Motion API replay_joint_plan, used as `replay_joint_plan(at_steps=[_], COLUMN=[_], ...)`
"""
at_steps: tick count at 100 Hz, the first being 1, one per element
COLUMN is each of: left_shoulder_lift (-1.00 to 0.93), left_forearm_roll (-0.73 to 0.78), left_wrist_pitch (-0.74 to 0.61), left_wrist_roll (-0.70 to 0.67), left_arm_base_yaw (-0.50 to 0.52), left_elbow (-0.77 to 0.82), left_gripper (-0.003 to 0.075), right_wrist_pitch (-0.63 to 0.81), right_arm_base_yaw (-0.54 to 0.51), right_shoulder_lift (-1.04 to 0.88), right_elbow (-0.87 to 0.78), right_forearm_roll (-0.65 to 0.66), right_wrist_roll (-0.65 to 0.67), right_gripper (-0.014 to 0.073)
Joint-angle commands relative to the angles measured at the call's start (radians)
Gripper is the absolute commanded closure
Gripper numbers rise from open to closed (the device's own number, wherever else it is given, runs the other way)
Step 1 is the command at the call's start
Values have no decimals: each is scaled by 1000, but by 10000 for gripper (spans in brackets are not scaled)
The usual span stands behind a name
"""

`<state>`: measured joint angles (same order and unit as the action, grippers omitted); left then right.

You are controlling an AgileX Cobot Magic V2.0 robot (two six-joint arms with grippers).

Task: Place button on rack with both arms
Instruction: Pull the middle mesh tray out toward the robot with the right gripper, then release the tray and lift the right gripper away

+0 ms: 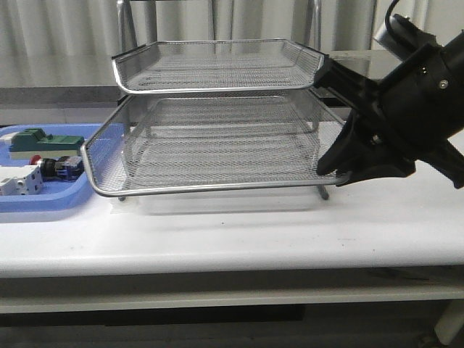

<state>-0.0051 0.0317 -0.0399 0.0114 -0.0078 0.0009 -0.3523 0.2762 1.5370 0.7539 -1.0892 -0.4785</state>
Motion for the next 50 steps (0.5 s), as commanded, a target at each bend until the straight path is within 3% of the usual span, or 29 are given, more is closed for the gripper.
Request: replay_joint_plan(at_steps=[1,27,50], left_shoulder_lift=[-31,-31,-31], left_forearm_roll=[-6,-6,-6], left_wrist_pitch=[-80,-80,-80], left_wrist_roll=[-11,-11,-11], left_arm_base_yaw=[0,0,0], left_elbow=[46,46,46], left_gripper=[716,716,716], right_wrist_pitch=[32,22,-19], right_arm_base_yaw=[-9,-9,-10], right_shoulder_lift=[-32,-69,-186], right_elbow=[2,2,2], right_forearm_roll=[62,64,151], right_wrist_roll=[-29,-46,-46], right_gripper=[547,222,200])
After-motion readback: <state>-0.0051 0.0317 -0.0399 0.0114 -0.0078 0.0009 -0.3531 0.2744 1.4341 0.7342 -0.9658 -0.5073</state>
